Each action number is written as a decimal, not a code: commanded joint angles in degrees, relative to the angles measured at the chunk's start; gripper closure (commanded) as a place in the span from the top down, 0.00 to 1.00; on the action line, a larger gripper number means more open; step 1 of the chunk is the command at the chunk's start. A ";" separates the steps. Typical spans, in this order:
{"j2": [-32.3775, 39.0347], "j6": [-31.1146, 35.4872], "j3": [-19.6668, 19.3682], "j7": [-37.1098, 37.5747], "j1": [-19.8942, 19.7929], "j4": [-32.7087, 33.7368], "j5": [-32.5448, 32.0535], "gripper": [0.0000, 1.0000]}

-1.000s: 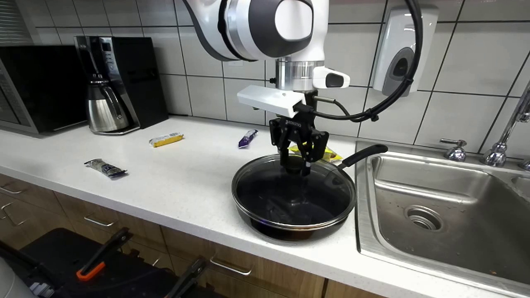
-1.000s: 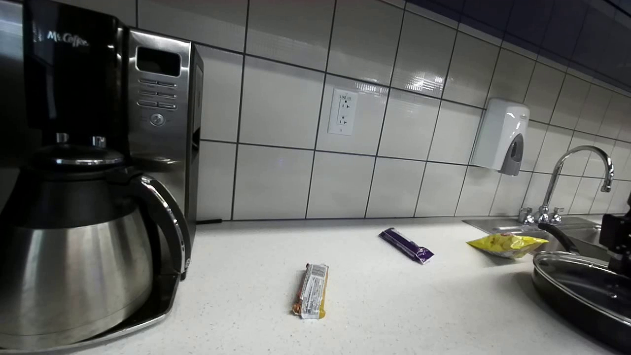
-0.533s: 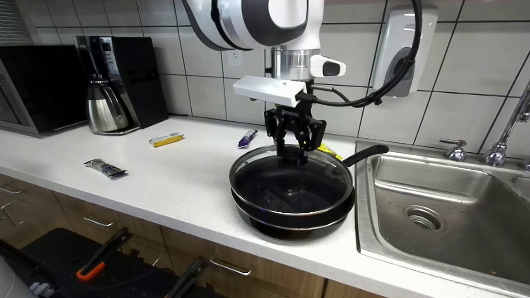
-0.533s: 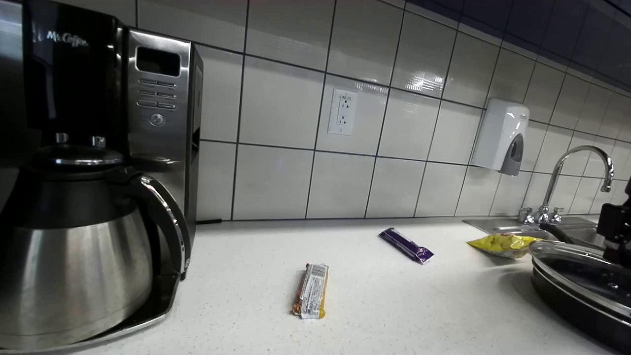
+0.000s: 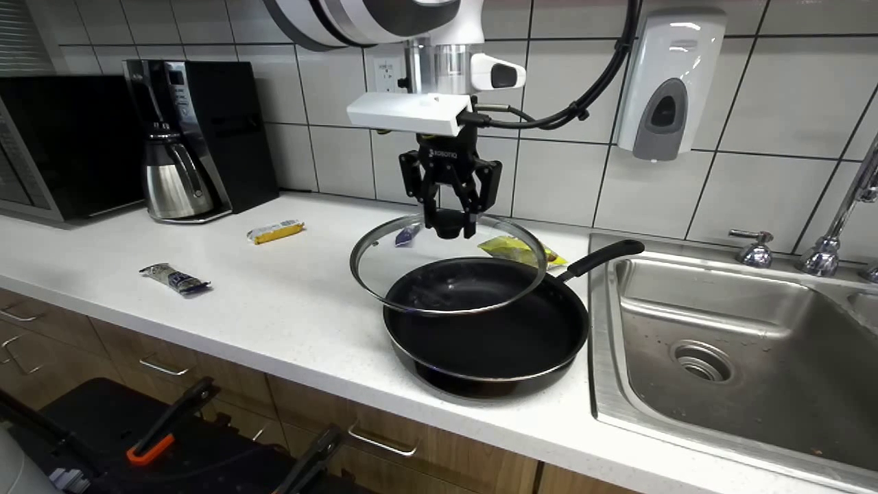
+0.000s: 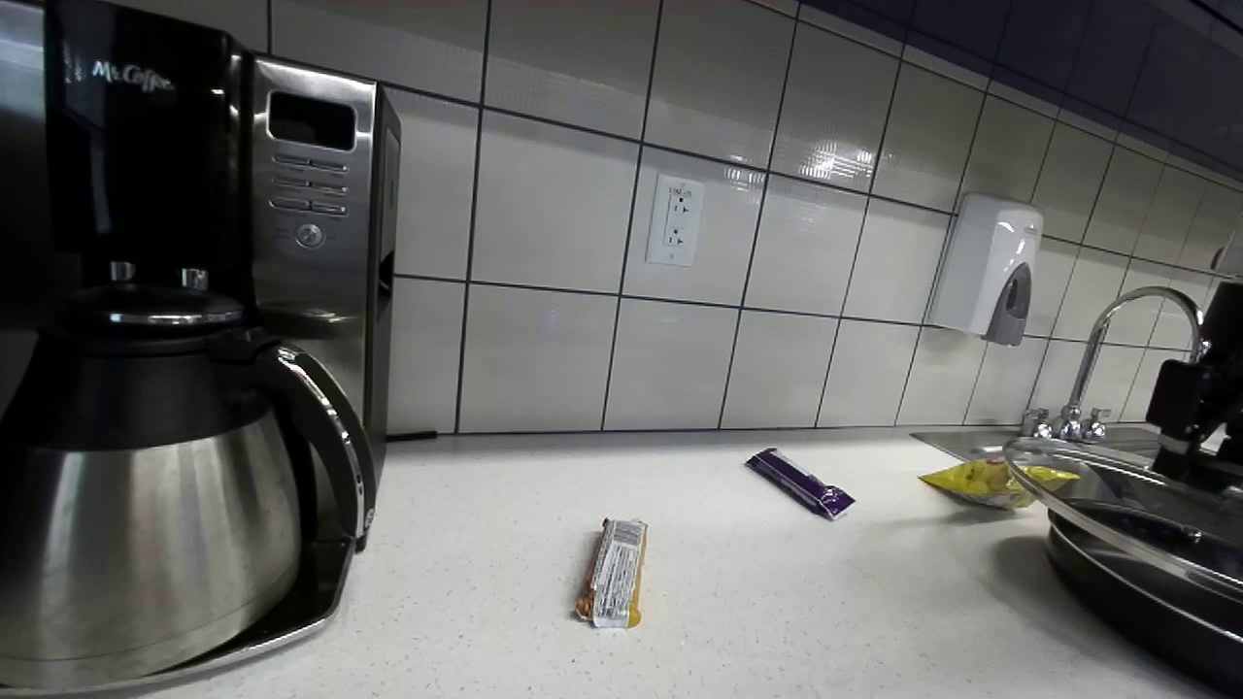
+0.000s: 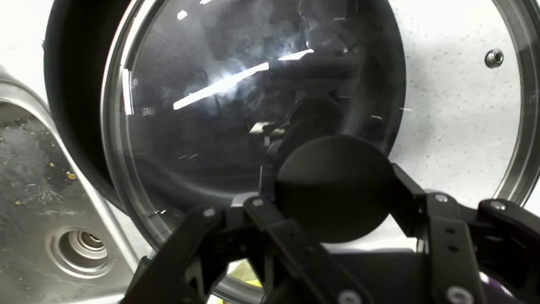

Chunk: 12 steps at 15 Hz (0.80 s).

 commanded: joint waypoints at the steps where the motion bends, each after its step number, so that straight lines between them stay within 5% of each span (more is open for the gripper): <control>1: -3.15 -2.34 1.45 -2.38 1.41 -0.40 1.00 0.39; 12: -1.07 -3.61 8.95 -5.06 10.43 0.97 4.14 0.39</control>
